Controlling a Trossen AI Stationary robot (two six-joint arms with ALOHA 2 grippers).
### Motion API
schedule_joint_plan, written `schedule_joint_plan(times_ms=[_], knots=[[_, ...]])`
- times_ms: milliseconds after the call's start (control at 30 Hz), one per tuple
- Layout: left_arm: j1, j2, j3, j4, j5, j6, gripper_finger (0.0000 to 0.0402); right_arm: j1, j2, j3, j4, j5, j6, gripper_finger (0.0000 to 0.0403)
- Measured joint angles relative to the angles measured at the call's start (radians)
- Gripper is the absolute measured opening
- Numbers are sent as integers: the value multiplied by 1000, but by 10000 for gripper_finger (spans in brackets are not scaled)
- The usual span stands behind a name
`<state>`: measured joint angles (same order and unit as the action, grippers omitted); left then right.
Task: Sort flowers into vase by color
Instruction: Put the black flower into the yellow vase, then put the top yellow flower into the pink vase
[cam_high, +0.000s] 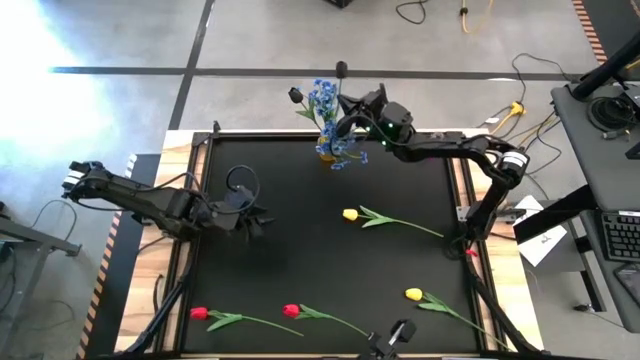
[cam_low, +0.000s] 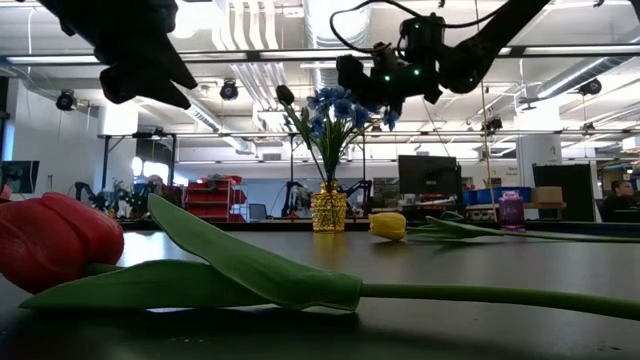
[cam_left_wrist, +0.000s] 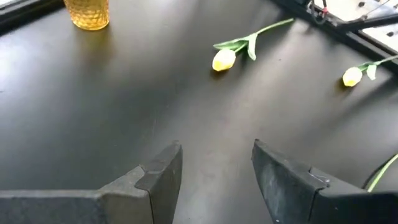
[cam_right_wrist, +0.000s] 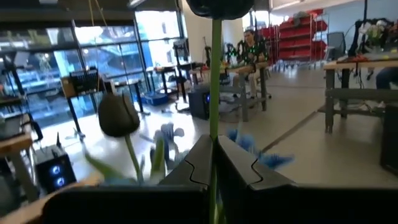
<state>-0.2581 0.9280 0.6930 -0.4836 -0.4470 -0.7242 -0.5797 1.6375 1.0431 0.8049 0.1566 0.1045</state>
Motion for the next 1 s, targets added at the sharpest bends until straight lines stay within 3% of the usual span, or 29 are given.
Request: schedule_joint_plan(times_ms=[133,267,500,767,900,1000], knots=[[0,-2,0,-36,49,-2,182,0,-3,-9,-59,-13,7,24],[0,-1,2,-93,97,-15,182,1,-11,56,-260,-87,42,78],[-1,-2,57,-270,137,-32,182,30,-70,267,-795,-106,-8,186],[-10,-14,56,-306,144,23,182,96,-190,500,-1434,-106,-68,254],[-10,-14,50,-306,144,64,182,162,-274,513,-1678,-103,-13,274],[-10,-14,50,-304,143,88,182,269,-338,471,-1764,-104,50,278]])
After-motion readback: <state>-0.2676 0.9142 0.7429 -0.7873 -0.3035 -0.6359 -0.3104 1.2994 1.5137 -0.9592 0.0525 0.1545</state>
